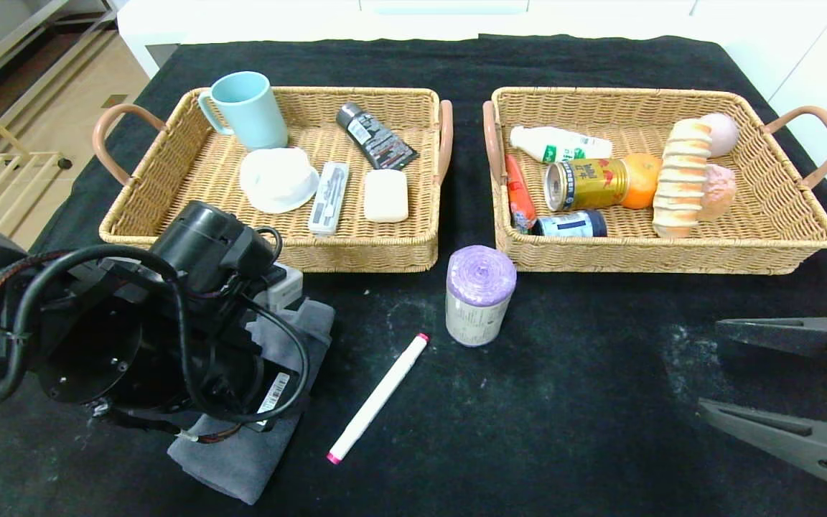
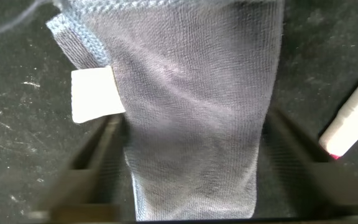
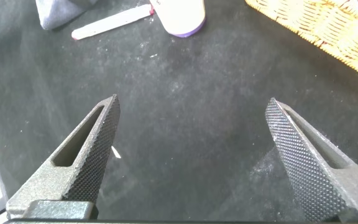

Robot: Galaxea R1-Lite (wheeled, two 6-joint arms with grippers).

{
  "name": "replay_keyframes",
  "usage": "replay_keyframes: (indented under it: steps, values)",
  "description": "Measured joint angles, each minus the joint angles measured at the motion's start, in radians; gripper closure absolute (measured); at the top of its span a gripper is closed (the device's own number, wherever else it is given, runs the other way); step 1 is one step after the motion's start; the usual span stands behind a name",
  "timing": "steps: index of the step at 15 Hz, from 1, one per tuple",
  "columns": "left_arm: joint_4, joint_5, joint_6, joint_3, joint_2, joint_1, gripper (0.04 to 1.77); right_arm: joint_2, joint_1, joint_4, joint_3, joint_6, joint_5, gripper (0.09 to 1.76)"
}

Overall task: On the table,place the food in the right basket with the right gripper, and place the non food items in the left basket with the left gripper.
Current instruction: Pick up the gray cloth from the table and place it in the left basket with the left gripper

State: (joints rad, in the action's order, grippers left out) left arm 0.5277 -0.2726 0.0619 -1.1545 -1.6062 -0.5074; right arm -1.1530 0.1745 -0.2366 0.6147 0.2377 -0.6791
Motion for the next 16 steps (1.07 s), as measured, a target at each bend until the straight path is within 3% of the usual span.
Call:
replay_keyframes:
  steps: [3, 5, 7, 16]
  values:
    - [-0.003, 0.001, 0.0, 0.003, -0.006, 0.0, 0.86, -0.008, 0.0, -0.03, -0.001, -0.002, 0.0, 0.14]
    - [-0.003, 0.0, 0.0, 0.003, -0.008, 0.0, 1.03, -0.013, 0.0, -0.032, -0.003, -0.002, 0.001, 0.14]
    - [-0.002, 0.0, 0.0, 0.003, -0.008, 0.0, 1.57, -0.017, 0.0, -0.034, -0.005, -0.001, -0.001, 0.14]
    - [0.001, -0.001, 0.001, 0.005, -0.014, -0.006, 1.57, -0.025, 0.0, -0.036, -0.01, 0.001, -0.001, 0.14]
